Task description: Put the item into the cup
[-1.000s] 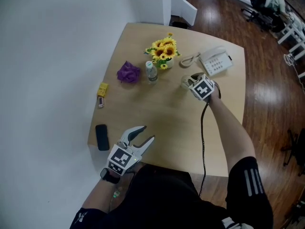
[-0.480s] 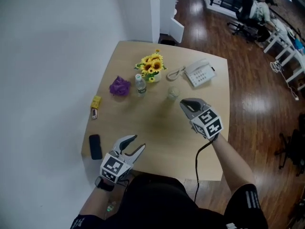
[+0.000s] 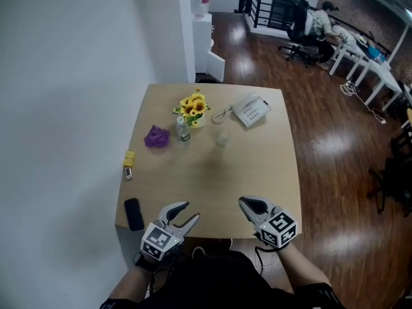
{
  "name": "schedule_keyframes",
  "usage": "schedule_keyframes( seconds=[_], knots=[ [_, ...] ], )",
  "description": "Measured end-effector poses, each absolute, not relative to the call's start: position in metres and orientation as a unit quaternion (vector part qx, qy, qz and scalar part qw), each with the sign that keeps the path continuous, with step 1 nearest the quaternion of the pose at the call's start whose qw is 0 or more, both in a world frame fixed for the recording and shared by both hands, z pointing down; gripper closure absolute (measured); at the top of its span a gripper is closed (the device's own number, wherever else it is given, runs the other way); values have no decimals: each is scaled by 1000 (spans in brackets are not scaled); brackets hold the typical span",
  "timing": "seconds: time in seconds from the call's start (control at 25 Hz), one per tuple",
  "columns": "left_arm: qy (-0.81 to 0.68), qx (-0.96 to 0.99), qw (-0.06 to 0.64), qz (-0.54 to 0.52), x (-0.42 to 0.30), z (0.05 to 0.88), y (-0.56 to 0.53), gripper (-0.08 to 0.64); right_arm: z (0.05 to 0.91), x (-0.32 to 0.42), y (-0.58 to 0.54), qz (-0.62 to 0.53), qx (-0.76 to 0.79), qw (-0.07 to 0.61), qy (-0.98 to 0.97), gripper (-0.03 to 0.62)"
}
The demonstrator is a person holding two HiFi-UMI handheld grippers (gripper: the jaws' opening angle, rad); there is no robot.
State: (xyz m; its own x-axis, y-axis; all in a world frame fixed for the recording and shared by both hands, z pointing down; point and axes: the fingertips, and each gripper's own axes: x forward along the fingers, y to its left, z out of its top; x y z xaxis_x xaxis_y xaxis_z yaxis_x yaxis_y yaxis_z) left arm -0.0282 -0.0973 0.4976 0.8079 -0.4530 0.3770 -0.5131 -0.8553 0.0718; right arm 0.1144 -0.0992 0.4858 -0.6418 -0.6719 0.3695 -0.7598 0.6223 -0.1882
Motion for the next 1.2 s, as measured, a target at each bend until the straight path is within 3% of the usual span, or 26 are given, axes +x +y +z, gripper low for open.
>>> schedule_keyframes(
  seconds=[0.6, 1.2],
  knots=[
    [-211, 958, 79, 178, -94, 501, 1, 379, 485, 57, 37, 187, 456, 109, -863, 584],
    [-226, 957, 74, 167, -63, 493, 22, 379, 470, 67, 57, 164, 426, 103, -884, 584]
  ],
)
